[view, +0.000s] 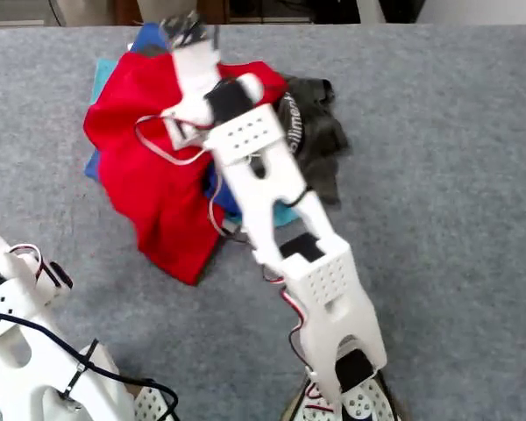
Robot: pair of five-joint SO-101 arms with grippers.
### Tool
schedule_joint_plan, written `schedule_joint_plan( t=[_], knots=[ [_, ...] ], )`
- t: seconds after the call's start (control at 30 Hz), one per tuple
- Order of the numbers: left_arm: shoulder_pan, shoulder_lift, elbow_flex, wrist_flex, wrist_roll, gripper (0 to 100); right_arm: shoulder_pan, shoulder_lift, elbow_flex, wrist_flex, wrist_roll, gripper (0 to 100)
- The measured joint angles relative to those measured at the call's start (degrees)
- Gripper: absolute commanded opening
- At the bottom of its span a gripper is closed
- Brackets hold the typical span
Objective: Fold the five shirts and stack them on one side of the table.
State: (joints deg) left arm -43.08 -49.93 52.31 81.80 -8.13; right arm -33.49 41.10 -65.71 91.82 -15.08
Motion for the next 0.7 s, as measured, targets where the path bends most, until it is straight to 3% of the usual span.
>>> schedule_joint_plan(
  t=[0.1, 0.2, 0.63, 0.7],
  knots=[
    [0.0, 0.0, 0.0, 0.0, 0.0, 17, 2.46, 0.0, -14.42, 8.0, 3.34, 0.2],
    [0.0, 0.0, 0.0, 0.0, 0.0, 17, 6.42, -0.62, -24.88, 9.32, 6.24, 0.2],
    [0.09, 0.0, 0.0, 0.0, 0.0, 17, 34.99, -17.85, -23.03, 9.76, 17.14, 0.2],
    [2.99, 0.0, 0.0, 0.0, 0.18, 18, 40.09, -18.11, -22.07, 9.76, 19.96, 0.2]
  ],
)
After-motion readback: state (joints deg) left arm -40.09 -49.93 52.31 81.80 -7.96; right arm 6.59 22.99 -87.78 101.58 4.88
